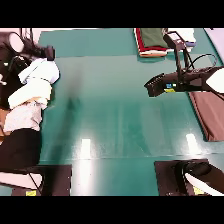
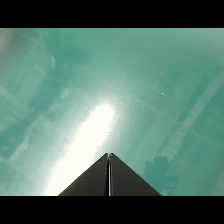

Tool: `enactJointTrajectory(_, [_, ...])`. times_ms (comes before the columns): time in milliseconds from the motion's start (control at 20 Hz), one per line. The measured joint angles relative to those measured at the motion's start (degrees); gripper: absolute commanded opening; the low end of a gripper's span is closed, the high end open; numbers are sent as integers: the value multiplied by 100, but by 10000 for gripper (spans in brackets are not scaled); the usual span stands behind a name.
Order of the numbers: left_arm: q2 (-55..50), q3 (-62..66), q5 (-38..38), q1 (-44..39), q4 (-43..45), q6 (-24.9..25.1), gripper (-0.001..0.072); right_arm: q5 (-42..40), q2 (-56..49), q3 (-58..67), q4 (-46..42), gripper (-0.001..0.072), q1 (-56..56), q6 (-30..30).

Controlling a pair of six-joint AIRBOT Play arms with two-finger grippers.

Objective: Fold the shirts.

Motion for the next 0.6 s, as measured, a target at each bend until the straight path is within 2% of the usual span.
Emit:
enactJointTrajectory(250, [-1071, 0, 223, 546, 105, -57, 612, 0, 0, 0, -2, 19, 2, 0])
enactJointTrajectory(450, [-1458, 0, 516, 734, 140, -63, 589, 0, 0, 0, 0, 19, 2, 0])
enactJointTrajectory(500, [-1504, 0, 546, 748, 140, -66, 366, 0, 0, 0, 0, 19, 2, 0])
enactJointTrajectory(550, [-1537, 7, 566, 765, 142, -68, 69, 0, 0, 0, 0, 19, 2, 0])
enactJointTrajectory(600, [-1556, 26, 568, 778, 144, -70, 24, 0, 0, 0, 0, 19, 2, 0])
